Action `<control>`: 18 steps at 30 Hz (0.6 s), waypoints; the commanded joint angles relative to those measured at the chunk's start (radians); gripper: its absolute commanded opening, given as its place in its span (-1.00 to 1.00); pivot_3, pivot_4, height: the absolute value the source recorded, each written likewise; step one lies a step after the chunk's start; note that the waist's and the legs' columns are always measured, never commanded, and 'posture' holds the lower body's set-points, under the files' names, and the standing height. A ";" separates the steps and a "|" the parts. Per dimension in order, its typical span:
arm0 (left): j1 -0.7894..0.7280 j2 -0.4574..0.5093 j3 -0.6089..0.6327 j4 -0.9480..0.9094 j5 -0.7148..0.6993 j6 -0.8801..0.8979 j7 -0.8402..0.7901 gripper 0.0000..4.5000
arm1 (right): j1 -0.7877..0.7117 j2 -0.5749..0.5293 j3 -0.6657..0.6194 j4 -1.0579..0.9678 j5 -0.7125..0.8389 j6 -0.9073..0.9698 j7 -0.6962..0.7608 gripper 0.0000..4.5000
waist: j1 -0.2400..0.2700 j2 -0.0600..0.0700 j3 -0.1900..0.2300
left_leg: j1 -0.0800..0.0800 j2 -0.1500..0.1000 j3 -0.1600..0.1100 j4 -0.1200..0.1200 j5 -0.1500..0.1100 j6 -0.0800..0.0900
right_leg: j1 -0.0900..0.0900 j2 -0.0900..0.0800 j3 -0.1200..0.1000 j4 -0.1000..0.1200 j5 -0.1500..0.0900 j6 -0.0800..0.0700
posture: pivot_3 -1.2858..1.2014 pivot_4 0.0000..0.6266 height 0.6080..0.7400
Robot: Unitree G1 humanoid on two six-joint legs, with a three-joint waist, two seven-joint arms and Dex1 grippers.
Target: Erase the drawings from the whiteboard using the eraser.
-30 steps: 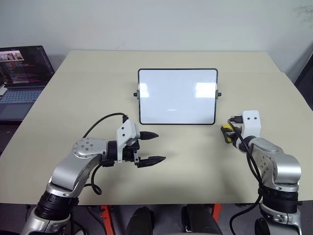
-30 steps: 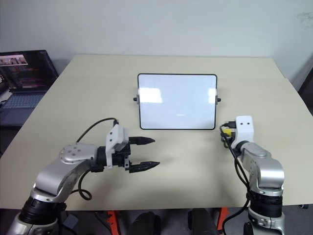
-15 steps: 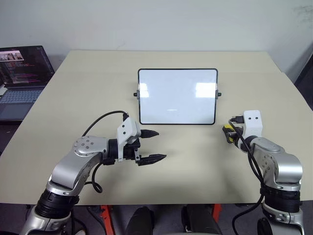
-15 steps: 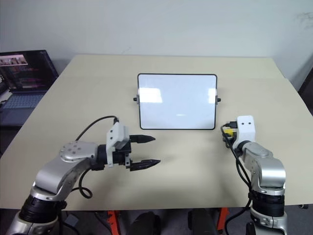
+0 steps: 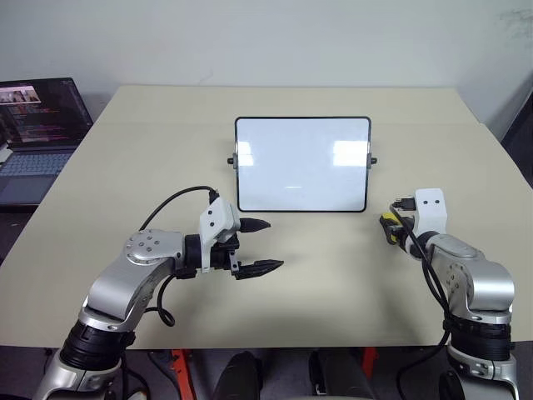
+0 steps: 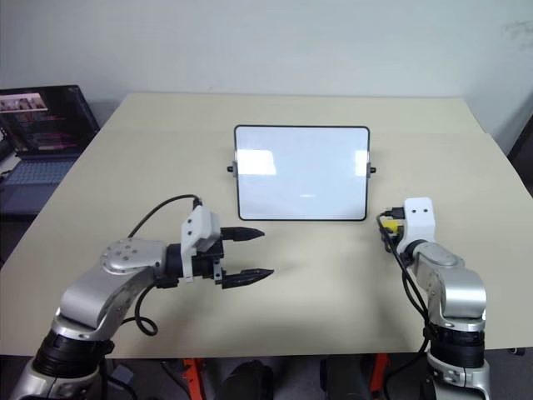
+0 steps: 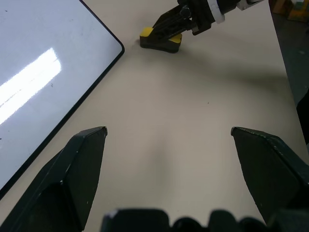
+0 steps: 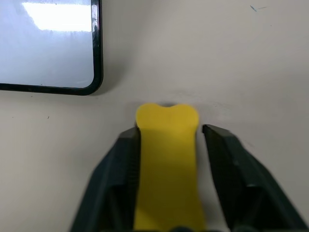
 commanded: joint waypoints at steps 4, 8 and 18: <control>-0.008 0.005 0.010 -0.037 -0.012 -0.003 0.003 1.00 | -0.007 -0.019 -0.018 -0.011 0.009 -0.023 -0.005 0.95 | 0.000 0.000 0.000 | 0.000 0.000 0.000 0.000 0.000 0.000 | 0.000 0.000 0.000 0.000 0.000 0.000 | 0.03 -0.52 1.00; -0.006 0.007 0.012 -0.041 -0.017 0.002 0.003 1.00 | -0.011 -0.019 -0.022 -0.016 0.009 -0.021 -0.012 0.98 | 0.000 0.000 0.000 | 0.000 0.000 0.000 0.000 0.000 0.000 | 0.000 0.000 0.000 0.000 0.000 0.000 | 0.03 -0.52 1.00; 0.015 -0.026 0.089 -0.056 -0.059 0.027 0.094 1.00 | -0.041 0.036 -0.112 -0.131 0.069 0.064 -0.051 0.98 | 0.000 0.000 0.000 | 0.000 0.000 0.000 0.000 0.000 0.000 | 0.000 0.000 0.000 0.000 0.000 0.000 | 0.03 -0.52 1.00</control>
